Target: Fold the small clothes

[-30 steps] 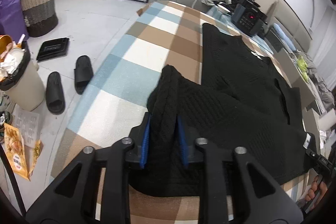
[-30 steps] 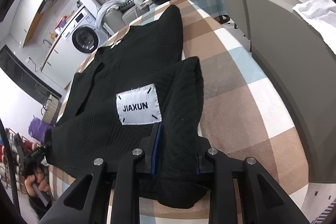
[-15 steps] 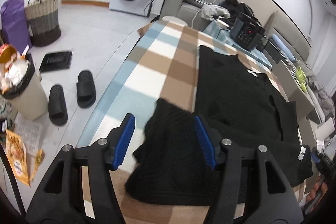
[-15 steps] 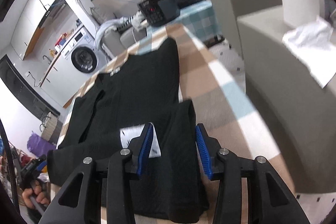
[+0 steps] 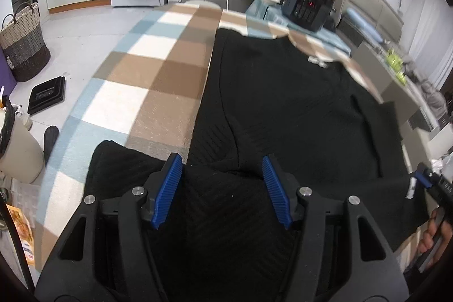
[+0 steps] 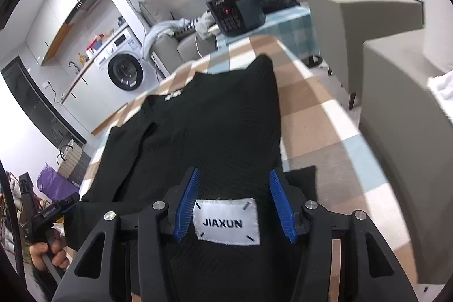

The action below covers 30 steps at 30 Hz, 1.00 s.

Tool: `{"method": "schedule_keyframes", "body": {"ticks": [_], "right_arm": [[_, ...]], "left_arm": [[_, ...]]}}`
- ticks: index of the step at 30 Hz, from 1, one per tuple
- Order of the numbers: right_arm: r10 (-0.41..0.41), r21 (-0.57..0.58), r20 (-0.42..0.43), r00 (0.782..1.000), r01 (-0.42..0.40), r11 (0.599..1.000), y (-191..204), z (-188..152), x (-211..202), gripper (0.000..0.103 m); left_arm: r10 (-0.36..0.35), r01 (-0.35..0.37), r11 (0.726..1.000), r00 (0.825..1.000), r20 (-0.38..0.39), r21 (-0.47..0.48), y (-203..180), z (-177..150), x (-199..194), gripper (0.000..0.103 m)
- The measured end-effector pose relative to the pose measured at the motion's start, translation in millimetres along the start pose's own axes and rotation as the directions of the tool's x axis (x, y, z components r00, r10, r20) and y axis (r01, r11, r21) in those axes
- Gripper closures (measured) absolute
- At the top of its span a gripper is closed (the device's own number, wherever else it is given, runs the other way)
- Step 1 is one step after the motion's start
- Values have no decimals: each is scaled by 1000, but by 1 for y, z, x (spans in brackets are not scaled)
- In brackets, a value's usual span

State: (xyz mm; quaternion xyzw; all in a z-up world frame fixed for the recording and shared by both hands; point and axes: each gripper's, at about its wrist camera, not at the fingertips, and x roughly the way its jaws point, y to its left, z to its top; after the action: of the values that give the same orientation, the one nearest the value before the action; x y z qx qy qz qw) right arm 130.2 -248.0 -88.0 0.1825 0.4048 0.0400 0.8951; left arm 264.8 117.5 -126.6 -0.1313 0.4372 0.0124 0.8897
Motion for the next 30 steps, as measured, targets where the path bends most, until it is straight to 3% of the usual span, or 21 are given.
{"method": "schedule_keyframes", "body": {"ticks": [5,13,18,30], "right_arm": [[-34,-23,-45,998,33,999,2,4,23,50],[-111,-141,-102,989,96,985,15,4,46,51],[-141,-171,-110,984,121,978,17,0,48,57],[-130,-179,-136,982,104,978,7,-18,26,57]], "left_arm": [[37,-36,998,999,-19,43,-4,-2,22,47],[98,-92,987,994,-40,130,-16,-5,33,58],[88,-79,987,995,-54,143,-18,-12,26,61],[68,-59,987,996,-60,150,-11,-56,-17,61]]}}
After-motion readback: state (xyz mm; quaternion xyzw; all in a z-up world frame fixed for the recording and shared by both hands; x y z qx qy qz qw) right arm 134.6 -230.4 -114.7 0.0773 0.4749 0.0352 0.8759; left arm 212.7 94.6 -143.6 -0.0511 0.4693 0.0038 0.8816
